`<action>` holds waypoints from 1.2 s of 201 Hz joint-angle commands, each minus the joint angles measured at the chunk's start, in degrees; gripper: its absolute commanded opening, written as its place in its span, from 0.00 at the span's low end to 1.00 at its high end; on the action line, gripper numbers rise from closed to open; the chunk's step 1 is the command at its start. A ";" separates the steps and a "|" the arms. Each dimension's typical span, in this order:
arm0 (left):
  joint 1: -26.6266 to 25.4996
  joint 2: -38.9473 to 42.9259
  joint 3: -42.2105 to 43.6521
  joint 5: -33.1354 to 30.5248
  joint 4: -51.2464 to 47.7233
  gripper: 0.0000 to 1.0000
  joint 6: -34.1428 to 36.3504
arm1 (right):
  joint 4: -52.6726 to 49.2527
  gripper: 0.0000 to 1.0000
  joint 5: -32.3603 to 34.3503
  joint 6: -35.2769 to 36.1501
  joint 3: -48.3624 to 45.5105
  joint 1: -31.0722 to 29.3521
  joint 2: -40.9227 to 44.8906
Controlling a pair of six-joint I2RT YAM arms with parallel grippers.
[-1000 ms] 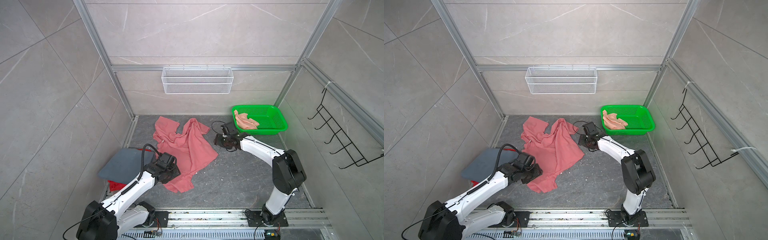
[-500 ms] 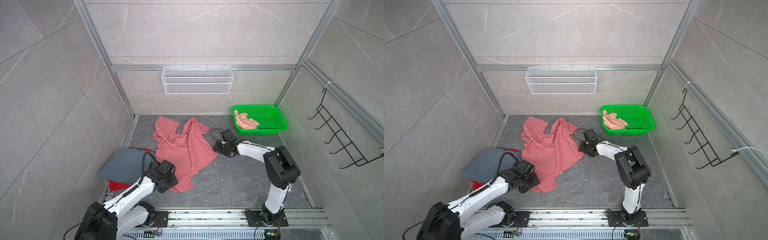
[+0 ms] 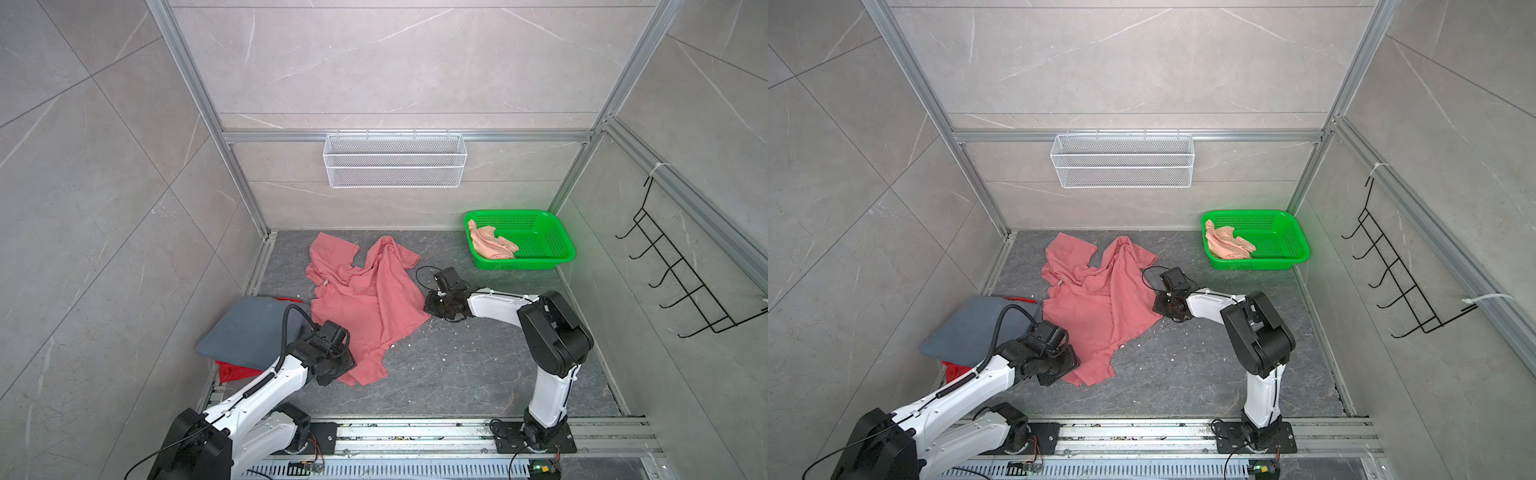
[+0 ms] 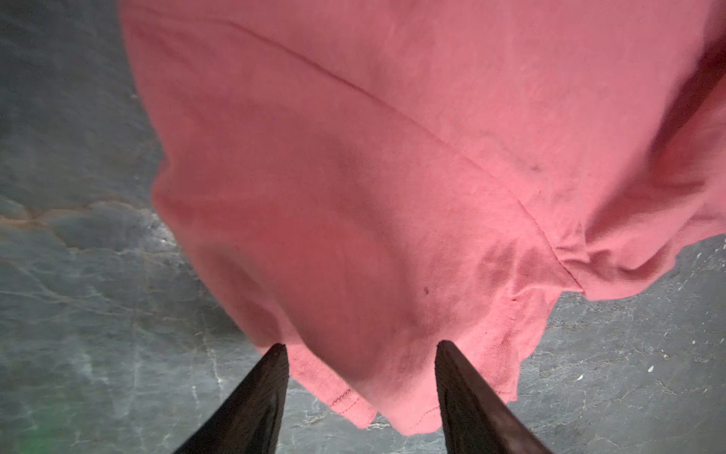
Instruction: Fold and stack the t-shirts
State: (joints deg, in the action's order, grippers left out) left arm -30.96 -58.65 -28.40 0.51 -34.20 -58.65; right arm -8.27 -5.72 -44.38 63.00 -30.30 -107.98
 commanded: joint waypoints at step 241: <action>0.89 12.30 -3.76 -8.97 -8.08 0.64 0.81 | -7.55 0.57 8.93 -10.09 0.17 -16.73 10.25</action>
State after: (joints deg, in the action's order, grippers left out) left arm -30.33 -44.64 -30.94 -8.86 -43.44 -59.33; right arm -22.17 6.92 -45.39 71.16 -47.11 -99.24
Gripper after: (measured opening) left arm 0.638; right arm 0.569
